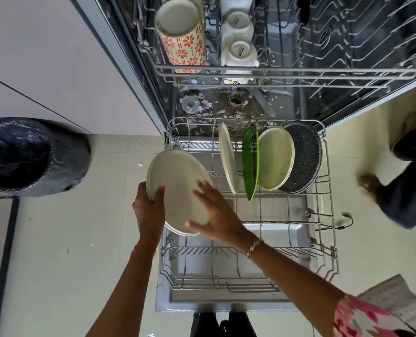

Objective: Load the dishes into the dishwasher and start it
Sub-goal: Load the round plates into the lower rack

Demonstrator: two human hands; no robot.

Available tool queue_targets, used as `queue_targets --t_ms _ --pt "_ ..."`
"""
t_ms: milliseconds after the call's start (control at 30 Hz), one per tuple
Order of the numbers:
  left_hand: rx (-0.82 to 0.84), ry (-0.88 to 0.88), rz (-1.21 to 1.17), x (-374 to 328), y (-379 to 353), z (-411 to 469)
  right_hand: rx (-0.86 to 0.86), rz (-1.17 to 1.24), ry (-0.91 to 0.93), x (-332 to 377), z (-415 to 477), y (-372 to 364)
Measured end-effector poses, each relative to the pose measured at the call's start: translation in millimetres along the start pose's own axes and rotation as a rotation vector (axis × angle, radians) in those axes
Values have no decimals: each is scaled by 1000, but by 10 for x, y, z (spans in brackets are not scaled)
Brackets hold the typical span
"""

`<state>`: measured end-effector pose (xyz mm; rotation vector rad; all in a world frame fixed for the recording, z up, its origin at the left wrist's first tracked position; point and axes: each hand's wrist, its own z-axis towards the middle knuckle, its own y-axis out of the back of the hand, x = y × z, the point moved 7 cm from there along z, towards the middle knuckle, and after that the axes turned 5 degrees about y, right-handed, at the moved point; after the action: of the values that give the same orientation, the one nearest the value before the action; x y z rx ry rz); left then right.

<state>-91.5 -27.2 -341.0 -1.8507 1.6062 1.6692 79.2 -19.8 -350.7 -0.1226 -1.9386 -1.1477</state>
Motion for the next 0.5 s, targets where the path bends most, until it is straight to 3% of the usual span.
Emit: queue_targets --t_ms 100,233,367,500 --pt "-12 7 36 -52 1 -33 116 -62 -11 147 -166 -335" --pt "68 18 -31 -99 -67 -53 -117 -338 10 199 -152 -469" --pt "325 90 -284 -32 -262 -45 -366 -401 1 211 -68 -203" --pt "440 26 278 514 -426 142 -435 -246 -115 97 18 -22"
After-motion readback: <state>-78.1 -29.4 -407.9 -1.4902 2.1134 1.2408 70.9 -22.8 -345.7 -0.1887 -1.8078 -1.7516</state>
